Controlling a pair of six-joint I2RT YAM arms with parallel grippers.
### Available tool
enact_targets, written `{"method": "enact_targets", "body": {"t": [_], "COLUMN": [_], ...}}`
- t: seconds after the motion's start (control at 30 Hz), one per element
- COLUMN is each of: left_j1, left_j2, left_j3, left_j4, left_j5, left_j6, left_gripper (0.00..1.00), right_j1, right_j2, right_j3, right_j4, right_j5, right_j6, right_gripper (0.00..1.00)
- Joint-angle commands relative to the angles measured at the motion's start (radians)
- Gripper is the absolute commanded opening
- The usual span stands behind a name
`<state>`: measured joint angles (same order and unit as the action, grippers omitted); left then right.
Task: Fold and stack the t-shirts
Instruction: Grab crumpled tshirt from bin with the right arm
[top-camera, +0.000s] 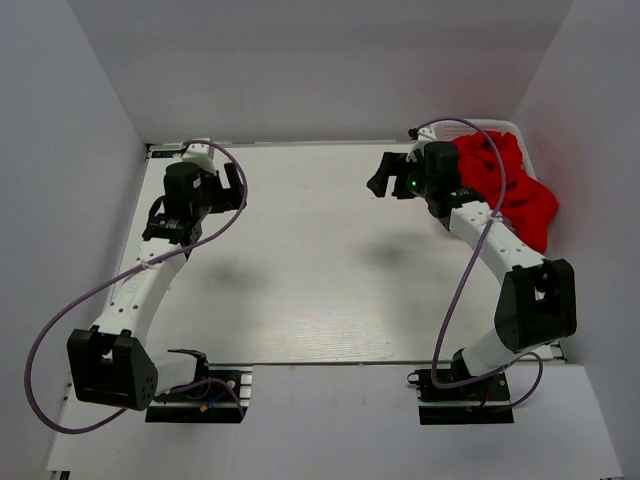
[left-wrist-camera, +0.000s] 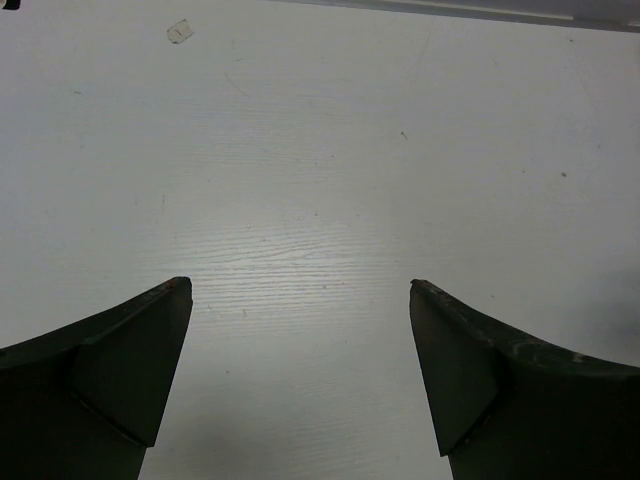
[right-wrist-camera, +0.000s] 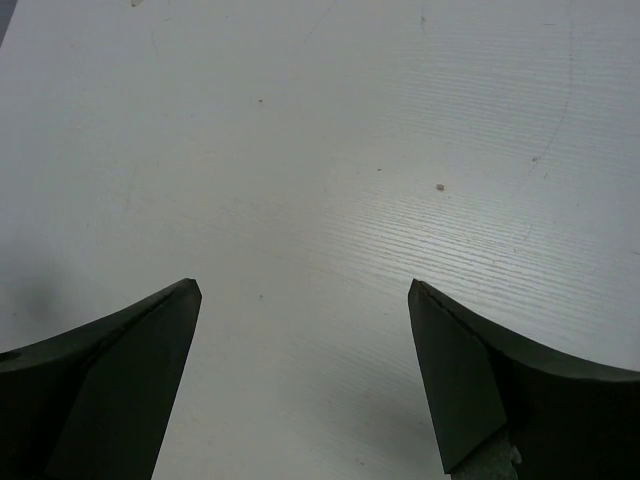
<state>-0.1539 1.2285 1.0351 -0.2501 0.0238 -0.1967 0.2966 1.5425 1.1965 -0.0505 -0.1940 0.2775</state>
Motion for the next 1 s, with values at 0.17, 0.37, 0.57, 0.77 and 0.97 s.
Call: {"method": "enact_targets", "body": {"t": [0.17,0.37,0.57,0.77,0.97], "left_j1": [-0.004,-0.004,-0.004,-0.004,-0.004], "left_j2": [-0.038,-0.038,-0.038,-0.038,0.008], "left_j3": [-0.035,-0.069,-0.079,-0.092,-0.083], "left_j4": [0.009,0.031,0.046,0.066,0.066], "left_j5": [0.004,0.060,0.079,0.110,0.120], "left_j6": [0.011,-0.009,-0.009,-0.020,-0.020], "left_gripper": [1.00,1.00,1.00,1.00,1.00], "right_j1": [-0.014,-0.086,-0.218,-0.358,-0.421], "right_j2": [0.005,0.155,0.260,0.405,0.592], "right_j3": [0.070,0.349,0.520,0.688,0.928], "right_j4": [-0.041,-0.334,-0.411,-0.414,-0.416], "right_j5": [0.184,0.459,0.482,0.496,0.456], "right_j6": [-0.012,-0.005,-0.004,-0.046,-0.116], "right_gripper": [0.90,0.90,0.90,0.90,0.90]}}
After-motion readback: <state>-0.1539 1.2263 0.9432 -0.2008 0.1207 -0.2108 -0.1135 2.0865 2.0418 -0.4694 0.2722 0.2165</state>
